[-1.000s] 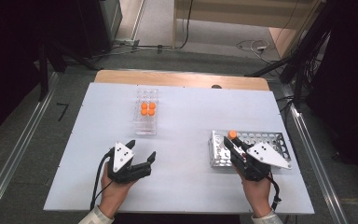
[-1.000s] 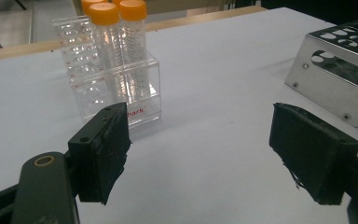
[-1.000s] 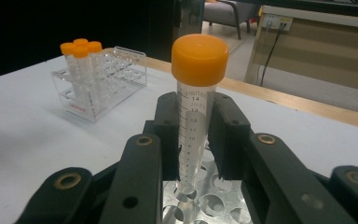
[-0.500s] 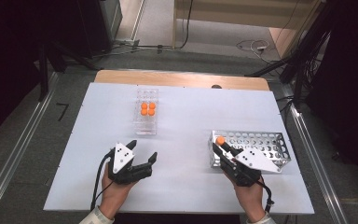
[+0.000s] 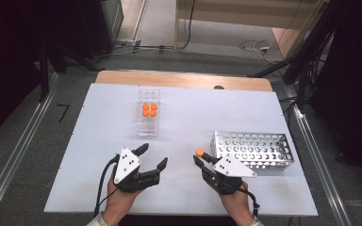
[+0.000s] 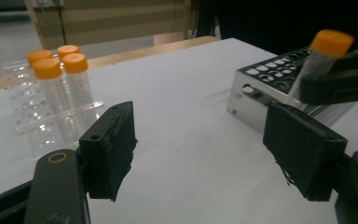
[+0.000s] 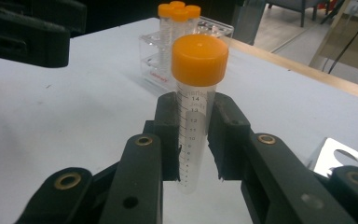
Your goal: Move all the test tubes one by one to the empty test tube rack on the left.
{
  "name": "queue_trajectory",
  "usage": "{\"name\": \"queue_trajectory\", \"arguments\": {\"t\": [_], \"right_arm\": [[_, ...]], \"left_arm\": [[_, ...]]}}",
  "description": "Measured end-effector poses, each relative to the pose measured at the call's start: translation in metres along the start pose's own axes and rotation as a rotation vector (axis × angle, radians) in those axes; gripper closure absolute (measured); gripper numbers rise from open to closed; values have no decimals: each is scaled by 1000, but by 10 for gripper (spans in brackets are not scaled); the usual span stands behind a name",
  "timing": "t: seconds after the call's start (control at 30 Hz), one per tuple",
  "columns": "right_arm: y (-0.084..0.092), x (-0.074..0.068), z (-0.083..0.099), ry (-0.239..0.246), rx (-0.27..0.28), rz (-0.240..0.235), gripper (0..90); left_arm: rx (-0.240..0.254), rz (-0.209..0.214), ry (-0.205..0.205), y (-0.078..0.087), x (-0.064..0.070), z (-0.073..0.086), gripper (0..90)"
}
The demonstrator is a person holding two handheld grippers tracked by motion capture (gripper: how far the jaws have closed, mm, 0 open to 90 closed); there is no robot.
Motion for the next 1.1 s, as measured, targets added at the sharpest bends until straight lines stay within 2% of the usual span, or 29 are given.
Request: {"name": "queue_trajectory", "arguments": {"t": [0.17, 0.6, 0.7, 0.9, 1.03, 1.1], "right_arm": [[-8, -8, 3, 10, -16, -22, 719], [-23, -30, 2, 30, -44, -80, 719], [-26, -36, 2, 42, -49, -96, 719], [-30, -46, 1, 51, -51, -119, 719], [-30, -49, 0, 55, -49, -126, 719], [-29, -49, 0, 56, -46, -128, 719]], "left_arm": [[6, 39, -13, 1, 9, -3, 284], [11, 101, -26, -3, 23, -8, 368], [7, 117, -36, -4, 27, -8, 419], [2, 152, -55, -8, 33, -7, 579], [-3, 158, -55, -10, 34, -5, 636], [-6, 159, -57, -11, 34, -5, 636]]}}
Point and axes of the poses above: each handheld gripper's, and its own axes: y roughly backward along the jaws, z roughly out of its underside, x roughly to its right, the point moved 5 cm from there along -y, roughly forward along the jaws
